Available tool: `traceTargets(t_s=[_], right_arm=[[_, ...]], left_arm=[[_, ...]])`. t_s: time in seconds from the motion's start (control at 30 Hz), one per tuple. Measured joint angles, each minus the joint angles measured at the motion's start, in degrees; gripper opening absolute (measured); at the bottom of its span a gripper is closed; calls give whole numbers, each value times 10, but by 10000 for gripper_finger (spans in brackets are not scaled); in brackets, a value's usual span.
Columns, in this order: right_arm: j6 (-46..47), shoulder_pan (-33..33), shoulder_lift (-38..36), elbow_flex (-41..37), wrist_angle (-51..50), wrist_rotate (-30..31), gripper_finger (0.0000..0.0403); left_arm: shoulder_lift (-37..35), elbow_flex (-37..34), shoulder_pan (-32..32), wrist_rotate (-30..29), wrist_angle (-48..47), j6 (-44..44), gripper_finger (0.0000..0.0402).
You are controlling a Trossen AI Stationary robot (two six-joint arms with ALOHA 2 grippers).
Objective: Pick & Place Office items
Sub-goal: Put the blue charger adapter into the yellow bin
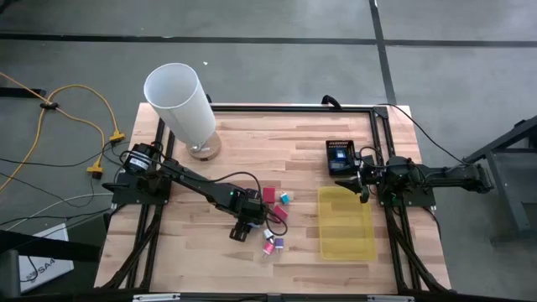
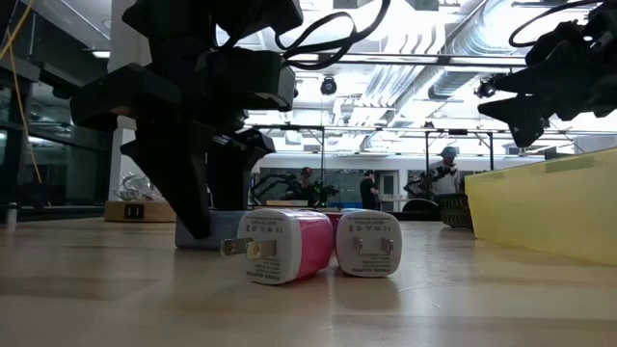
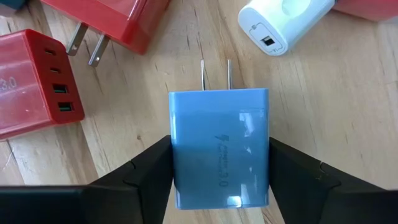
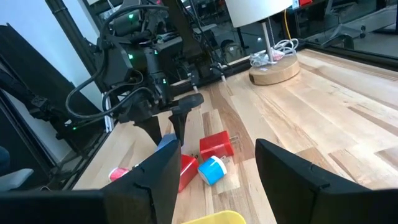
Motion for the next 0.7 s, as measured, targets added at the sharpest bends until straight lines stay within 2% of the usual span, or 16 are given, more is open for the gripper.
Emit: traceTargets(t_s=[0.13,0.7], right_arm=[[0,0,0,0,0,0,193],[0,0,0,0,0,0,193]], left_arm=[[0,0,0,0,0,0,207],[0,0,4,0,3,0,209]])
